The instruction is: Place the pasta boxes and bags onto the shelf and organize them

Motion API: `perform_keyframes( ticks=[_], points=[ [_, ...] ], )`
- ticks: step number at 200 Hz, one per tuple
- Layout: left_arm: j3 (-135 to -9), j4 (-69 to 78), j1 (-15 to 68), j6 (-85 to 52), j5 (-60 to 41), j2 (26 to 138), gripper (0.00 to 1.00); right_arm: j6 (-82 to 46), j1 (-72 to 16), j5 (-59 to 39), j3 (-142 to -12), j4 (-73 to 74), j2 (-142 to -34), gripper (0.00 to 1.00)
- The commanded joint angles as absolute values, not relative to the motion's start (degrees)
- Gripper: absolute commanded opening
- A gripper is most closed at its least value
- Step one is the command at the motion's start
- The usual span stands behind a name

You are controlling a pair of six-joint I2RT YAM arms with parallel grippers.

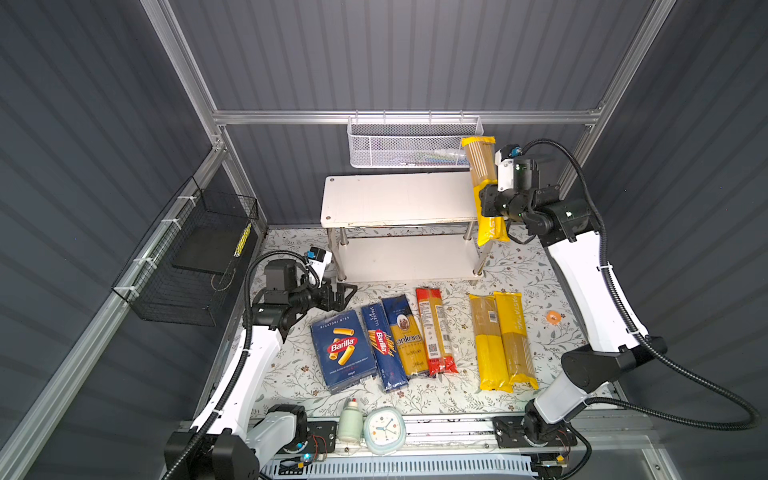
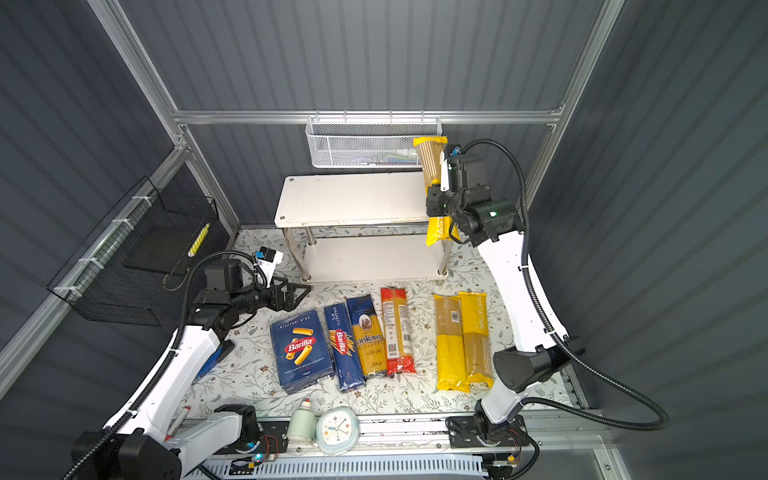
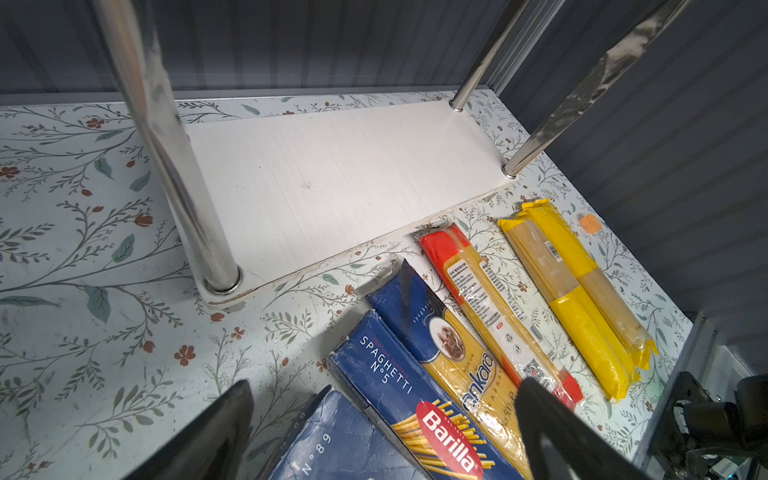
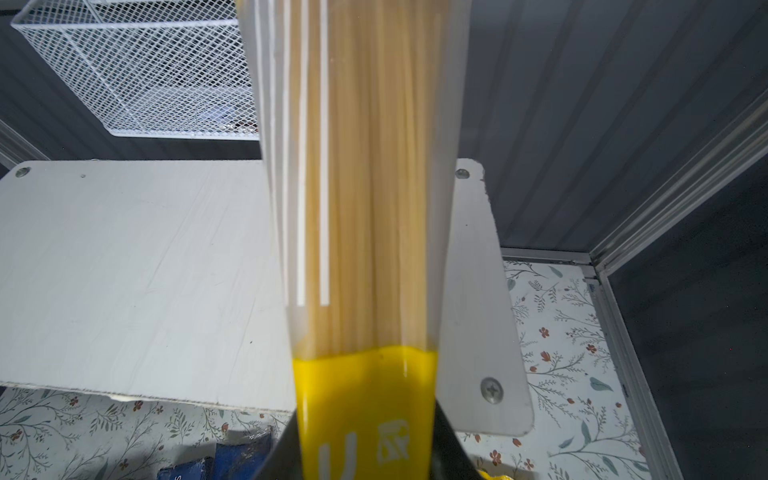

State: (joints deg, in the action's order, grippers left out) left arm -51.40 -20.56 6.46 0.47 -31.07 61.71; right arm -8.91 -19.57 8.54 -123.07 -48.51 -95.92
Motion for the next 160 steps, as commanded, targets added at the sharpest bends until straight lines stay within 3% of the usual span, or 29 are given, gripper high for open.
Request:
perform_keyframes(
  ticks=[1,160],
  points=[
    [-51.0,-20.6,6.7,0.8,-30.8,61.0,0.99,-8.3,-18.7,8.4,-128.0,-41.4,-95.2,0.0],
    [-51.0,-21.1,6.7,1.2,-28.9,60.2,0.99,-8.4,-17.7,7.4,-134.6,-41.8,-103.1,0.02]
  ],
)
